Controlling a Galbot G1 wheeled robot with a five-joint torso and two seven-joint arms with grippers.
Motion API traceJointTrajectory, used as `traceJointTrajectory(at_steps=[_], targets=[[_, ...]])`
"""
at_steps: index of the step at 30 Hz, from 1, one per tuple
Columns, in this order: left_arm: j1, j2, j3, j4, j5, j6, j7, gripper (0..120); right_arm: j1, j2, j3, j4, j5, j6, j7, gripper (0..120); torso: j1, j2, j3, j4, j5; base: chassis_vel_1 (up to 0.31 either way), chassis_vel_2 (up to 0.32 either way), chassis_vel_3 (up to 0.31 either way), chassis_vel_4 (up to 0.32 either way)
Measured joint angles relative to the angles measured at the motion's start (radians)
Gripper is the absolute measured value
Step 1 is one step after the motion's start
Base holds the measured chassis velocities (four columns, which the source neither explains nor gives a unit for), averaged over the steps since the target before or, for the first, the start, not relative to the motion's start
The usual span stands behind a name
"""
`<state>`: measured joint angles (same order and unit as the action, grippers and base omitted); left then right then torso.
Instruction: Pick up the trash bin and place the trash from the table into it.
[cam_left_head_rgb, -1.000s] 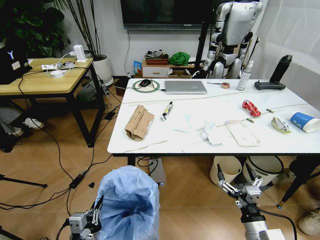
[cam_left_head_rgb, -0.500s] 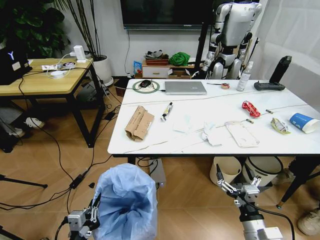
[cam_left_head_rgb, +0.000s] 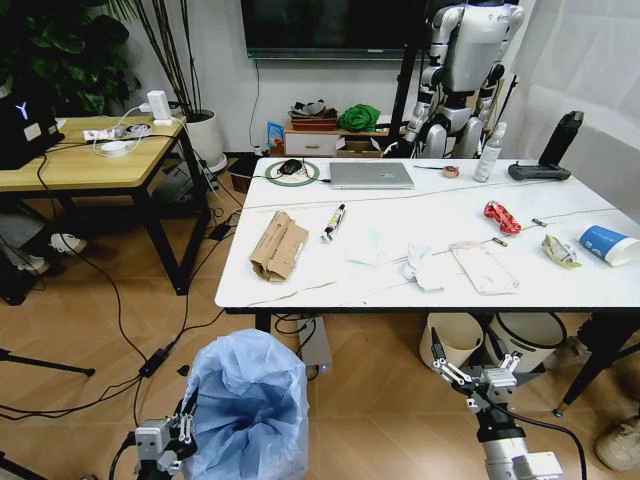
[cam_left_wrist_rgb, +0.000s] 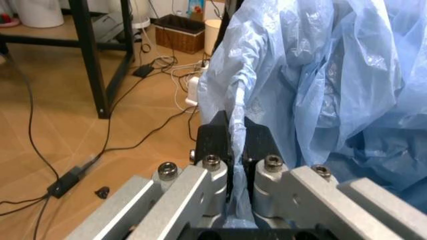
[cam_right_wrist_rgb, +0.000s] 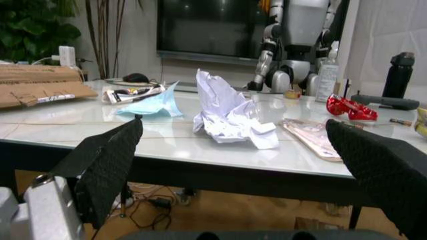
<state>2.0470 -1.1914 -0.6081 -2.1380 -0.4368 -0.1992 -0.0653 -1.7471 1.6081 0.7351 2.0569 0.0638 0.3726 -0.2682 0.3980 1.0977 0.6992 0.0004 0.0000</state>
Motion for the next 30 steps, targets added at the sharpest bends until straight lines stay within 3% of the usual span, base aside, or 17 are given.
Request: traceJointTrajectory(at_steps=[30], targets=[[0.008,-0.007,-0.016,-0.001,0.037,-0.031,0.036,0,-0.009,0.0,-0.006,0.004,-0.001,0.002,0.001,100,-0.001,-0.003,-0.002,0.0,0.0,0.0,0.0,0.0,0.0]])
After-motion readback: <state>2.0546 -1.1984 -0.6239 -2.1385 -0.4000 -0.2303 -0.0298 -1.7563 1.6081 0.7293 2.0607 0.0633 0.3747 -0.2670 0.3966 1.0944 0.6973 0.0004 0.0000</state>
